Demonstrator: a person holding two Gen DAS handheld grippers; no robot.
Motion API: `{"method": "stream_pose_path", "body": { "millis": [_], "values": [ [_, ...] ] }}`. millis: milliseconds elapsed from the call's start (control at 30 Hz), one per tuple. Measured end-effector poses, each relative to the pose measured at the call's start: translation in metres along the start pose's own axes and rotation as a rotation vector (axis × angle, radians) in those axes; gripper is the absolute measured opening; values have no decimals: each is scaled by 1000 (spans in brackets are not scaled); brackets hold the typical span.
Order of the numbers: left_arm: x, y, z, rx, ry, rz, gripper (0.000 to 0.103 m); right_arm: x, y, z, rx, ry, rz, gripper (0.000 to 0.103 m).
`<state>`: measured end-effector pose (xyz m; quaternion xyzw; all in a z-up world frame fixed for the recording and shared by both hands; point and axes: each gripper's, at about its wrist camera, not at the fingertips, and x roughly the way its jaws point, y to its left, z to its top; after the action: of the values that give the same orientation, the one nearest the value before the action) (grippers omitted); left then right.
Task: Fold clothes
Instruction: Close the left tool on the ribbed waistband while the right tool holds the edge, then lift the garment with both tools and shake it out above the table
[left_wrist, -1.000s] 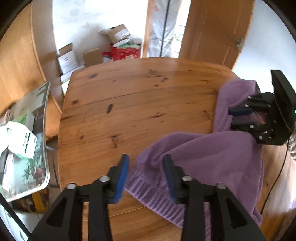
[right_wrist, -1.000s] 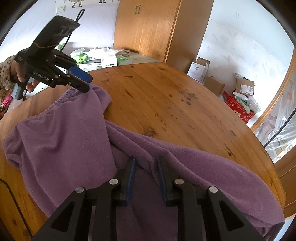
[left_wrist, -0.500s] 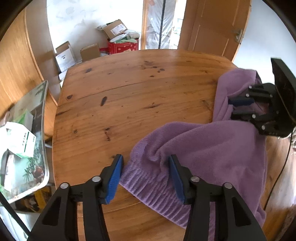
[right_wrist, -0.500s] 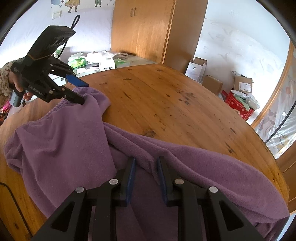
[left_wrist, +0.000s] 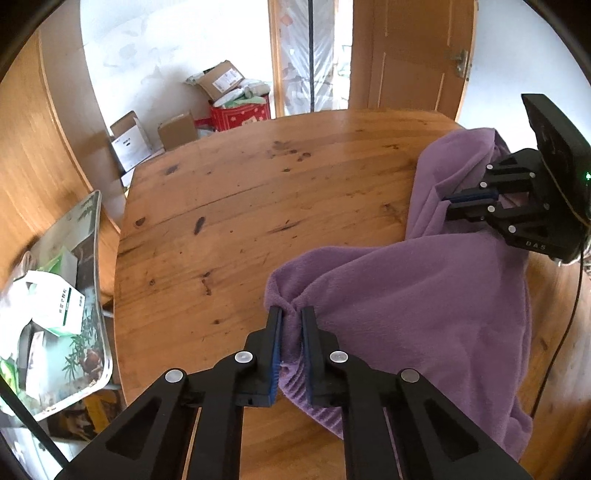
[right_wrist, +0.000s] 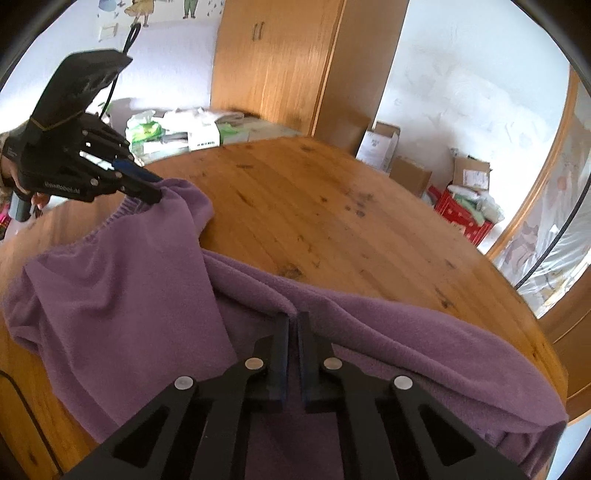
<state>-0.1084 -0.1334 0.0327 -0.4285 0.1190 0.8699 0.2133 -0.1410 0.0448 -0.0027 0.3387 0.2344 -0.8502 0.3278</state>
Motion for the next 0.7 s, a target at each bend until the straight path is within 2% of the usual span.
{"method": "stream_pose_path", "body": {
  "millis": [200, 467, 600, 700],
  "values": [
    [-28, -7, -2, -18, -67, -3, 9, -28, 0, 3, 34, -44, -5, 4],
    [-85, -24, 0, -15, -187, -10, 9, -82, -9, 5, 150, -106, -1, 4],
    [-109, -31, -1, -9, -229, 20, 9, -113, -14, 2, 200, -136, -31, 4],
    [-124, -37, -4, -11, -253, 12, 9, -136, -12, -6, 216, -152, -45, 4]
  ]
}}
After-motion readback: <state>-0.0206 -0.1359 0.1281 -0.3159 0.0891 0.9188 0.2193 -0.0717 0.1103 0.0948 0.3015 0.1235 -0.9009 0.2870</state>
